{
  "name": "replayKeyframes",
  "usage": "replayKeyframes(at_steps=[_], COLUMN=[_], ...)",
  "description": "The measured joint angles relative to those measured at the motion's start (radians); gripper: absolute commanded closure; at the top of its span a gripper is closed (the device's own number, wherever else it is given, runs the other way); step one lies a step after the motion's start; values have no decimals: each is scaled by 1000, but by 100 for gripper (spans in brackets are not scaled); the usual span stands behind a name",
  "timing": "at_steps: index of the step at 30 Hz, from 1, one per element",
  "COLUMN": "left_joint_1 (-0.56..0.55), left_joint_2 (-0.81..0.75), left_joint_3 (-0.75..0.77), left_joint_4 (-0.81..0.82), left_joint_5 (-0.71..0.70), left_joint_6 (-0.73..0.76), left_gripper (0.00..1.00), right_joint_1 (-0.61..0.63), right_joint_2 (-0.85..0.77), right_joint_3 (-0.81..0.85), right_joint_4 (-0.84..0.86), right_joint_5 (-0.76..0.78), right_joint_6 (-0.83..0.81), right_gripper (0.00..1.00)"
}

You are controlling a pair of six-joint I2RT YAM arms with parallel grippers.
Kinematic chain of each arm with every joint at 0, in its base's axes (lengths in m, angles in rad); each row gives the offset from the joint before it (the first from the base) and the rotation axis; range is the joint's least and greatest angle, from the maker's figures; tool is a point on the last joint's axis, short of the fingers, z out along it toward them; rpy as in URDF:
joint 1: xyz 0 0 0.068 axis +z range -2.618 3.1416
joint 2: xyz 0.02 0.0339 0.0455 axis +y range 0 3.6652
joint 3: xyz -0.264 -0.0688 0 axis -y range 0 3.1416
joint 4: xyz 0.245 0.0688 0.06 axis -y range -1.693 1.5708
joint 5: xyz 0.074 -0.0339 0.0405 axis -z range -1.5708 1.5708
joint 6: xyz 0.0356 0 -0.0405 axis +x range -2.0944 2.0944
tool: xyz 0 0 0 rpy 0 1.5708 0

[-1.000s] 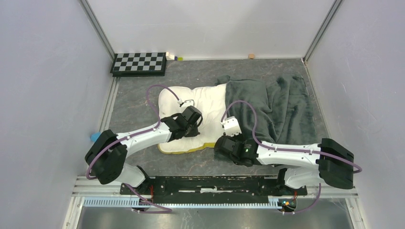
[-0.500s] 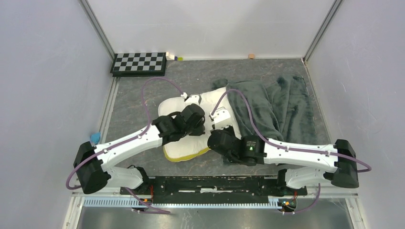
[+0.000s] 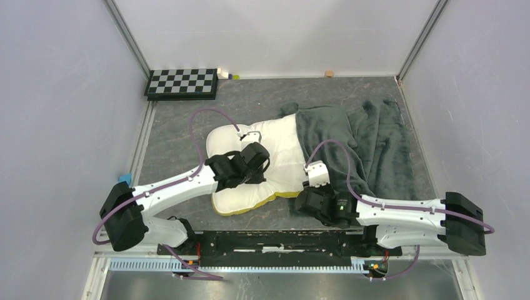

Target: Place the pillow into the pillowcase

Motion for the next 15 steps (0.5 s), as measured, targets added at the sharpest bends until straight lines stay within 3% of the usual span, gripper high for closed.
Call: replayKeyframes(at_steps=[10, 11, 15], left_joint_1=[0, 0, 0], left_joint_2=[11, 13, 21], left_joint_3=[-9, -11, -20], left_joint_4=[13, 14, 20], left_joint_5=[11, 11, 11], left_joint_6=[-4, -4, -4], left_gripper=[98, 98, 98], right_joint_1=[-56, -56, -56], right_joint_2=[-4, -6, -8], right_joint_3=[-43, -42, -42], right_joint_4=[62, 61, 60], right_joint_5=[-17, -17, -21], right_joint_6=[1, 1, -12], right_gripper=[54, 59, 95])
